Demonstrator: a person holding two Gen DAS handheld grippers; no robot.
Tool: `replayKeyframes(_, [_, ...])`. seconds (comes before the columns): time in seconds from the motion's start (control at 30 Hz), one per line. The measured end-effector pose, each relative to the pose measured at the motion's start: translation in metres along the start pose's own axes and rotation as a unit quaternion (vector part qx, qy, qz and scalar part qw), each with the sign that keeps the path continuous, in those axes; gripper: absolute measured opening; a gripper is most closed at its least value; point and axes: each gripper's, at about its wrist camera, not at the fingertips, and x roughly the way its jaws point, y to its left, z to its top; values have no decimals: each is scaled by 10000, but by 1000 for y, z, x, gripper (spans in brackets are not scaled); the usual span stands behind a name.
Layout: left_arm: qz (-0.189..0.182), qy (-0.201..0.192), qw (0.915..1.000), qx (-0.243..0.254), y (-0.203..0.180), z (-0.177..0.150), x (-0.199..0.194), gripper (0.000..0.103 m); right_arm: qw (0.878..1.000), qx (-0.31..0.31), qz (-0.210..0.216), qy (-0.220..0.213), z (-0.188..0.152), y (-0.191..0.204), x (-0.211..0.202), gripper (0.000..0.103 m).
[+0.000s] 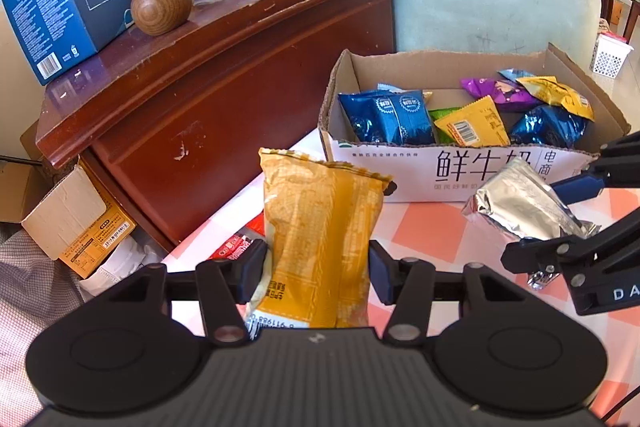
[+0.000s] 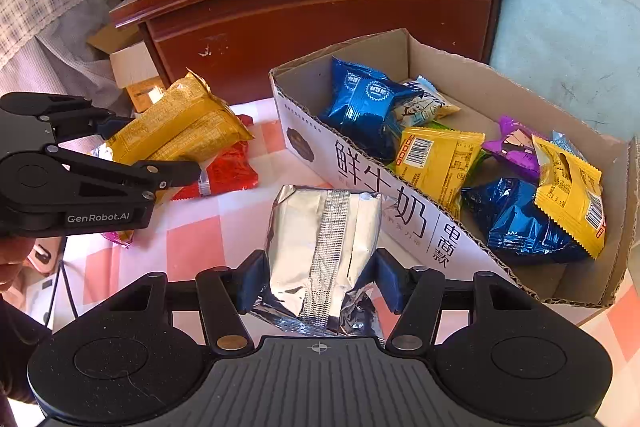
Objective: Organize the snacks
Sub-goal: 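Lift both held bags and carry them toward the cardboard box, then lower both bags into the box and open both tools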
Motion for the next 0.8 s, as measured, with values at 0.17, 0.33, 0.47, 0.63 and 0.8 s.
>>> replayKeyframes(0.17, [56,-279,9991,-300,6,19,-7,53,9997,55,25,-235,9,-4,-13,58])
replayKeyframes(0.33, [-31,-519,9974,-507,1,43,-7,53,9982,196,-44,-574,25,-15,-31,58])
replayKeyframes(0.47, [-102,-641,9965,-532,-11,59,-4,53,9958,353,-179,-823,36,-30,-43,58])
replayKeyframes(0.63, [-214,-759,9957,-480,-28,78,3,53,9920,533,-404,-1074,48,-49,-55,58])
replayKeyframes(0.8, [-315,-741,9952,-561,-39,92,18,53,9870,770,-658,-1249,55,-67,-60,58])
